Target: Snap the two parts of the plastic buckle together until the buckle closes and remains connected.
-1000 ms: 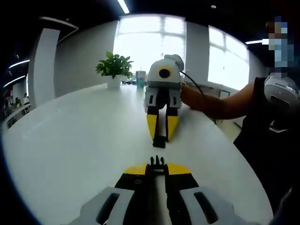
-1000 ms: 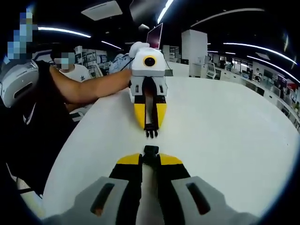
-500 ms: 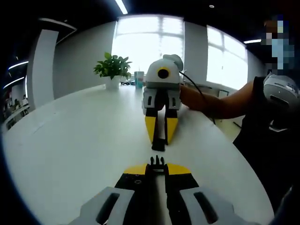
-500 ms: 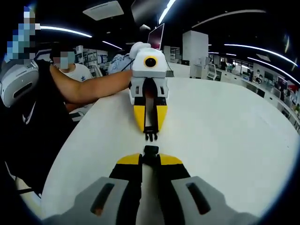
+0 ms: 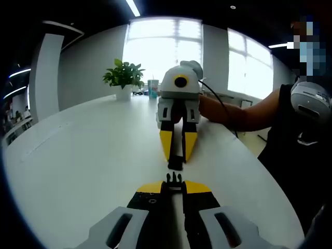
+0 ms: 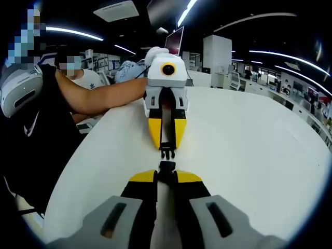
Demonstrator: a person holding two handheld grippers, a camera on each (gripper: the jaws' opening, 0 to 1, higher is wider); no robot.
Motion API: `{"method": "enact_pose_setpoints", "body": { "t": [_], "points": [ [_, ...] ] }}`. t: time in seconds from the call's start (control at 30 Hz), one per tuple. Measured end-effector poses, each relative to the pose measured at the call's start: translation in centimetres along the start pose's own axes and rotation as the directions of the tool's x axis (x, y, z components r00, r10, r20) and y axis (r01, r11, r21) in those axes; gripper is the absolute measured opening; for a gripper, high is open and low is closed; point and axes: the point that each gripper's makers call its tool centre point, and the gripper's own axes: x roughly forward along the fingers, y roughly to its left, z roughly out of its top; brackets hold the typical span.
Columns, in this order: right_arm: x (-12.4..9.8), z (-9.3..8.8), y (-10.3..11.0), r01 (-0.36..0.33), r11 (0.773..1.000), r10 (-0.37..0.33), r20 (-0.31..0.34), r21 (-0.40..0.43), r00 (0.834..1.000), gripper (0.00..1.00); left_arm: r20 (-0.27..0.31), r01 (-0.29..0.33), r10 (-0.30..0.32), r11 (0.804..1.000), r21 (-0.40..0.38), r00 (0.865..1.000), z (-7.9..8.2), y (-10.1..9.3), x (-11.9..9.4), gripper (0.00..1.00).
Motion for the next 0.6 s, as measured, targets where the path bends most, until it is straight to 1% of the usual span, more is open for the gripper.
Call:
{"method": "enact_pose_setpoints", "body": {
  "t": [0.6],
  "points": [
    [0.27, 0.17, 0.12, -0.007, 1.0, 0.007, 0.009, -0.007, 1.0, 0.09, 0.007, 0.01, -0.01, 1.0, -0.001, 1.0, 0.15, -0.22, 0.58, 0.11]
  ]
}}
